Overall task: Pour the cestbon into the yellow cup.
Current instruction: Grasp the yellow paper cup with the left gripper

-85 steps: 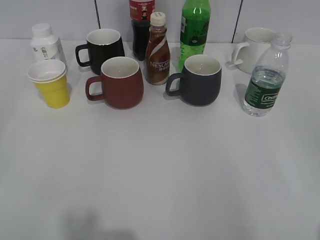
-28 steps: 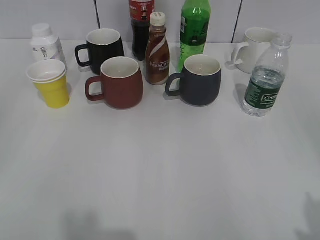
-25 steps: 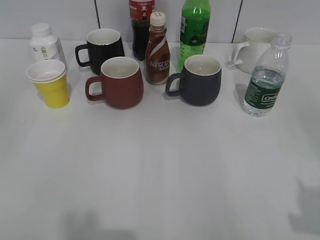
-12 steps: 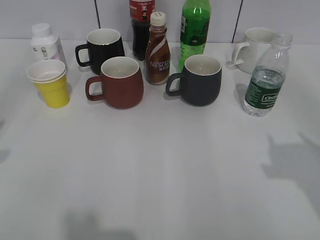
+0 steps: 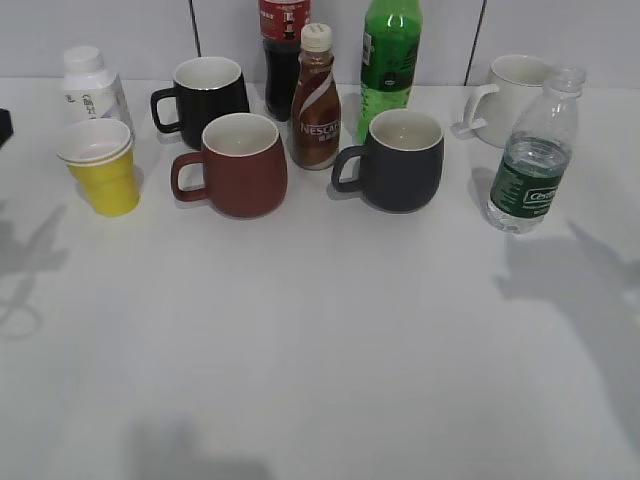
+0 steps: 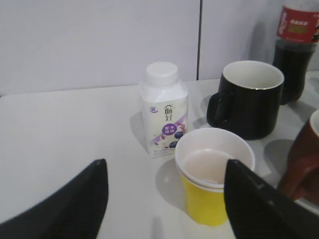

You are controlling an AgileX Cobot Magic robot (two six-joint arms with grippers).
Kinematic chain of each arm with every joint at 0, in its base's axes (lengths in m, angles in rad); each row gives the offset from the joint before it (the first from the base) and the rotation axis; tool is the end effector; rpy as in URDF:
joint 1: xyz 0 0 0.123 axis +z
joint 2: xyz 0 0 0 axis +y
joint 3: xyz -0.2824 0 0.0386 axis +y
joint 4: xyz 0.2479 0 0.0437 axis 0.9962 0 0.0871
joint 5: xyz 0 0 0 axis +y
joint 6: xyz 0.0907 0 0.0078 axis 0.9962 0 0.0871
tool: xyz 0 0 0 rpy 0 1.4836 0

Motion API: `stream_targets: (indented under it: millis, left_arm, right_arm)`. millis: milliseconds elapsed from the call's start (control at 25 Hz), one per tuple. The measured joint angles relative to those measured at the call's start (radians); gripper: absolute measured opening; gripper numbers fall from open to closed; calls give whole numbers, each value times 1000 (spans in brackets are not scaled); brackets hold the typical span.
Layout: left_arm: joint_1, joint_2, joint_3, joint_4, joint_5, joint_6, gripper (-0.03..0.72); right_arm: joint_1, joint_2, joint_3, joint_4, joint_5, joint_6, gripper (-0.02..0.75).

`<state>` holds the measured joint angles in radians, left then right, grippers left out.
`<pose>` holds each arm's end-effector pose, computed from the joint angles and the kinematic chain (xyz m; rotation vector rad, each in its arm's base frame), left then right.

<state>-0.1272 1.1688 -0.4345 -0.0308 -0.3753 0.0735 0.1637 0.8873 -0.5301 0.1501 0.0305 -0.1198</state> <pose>0.2243 -0.0277 0.2397 0.1505 1.8369 -0.0472 0.1835 0.0307 0.2936 -0.1281 1.8689 0.1380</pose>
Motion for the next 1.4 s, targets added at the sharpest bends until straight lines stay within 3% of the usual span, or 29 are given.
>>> stream_targets:
  millis: [240,360,560,800,1400]
  left_arm:
    - [-4,201,4,-2,-85,0,560]
    - [-38,272,50,-4,-183,0,560]
    - [-106,427,110,-2,-448,0,566]
    - [-110,634,103,-12,-796,0,594]
    - [-110,861,-128,-25,-830,0,629]
  right_arm:
    - [27,131,0,-11,-124,0,577]
    - [27,172,0,-11,-138,0,577]
    - [27,204,0,-11,-155,0,577]
    - [27,213,0,-11,-167,0,577]
    - [27,214,0,-11,-168,17,577]
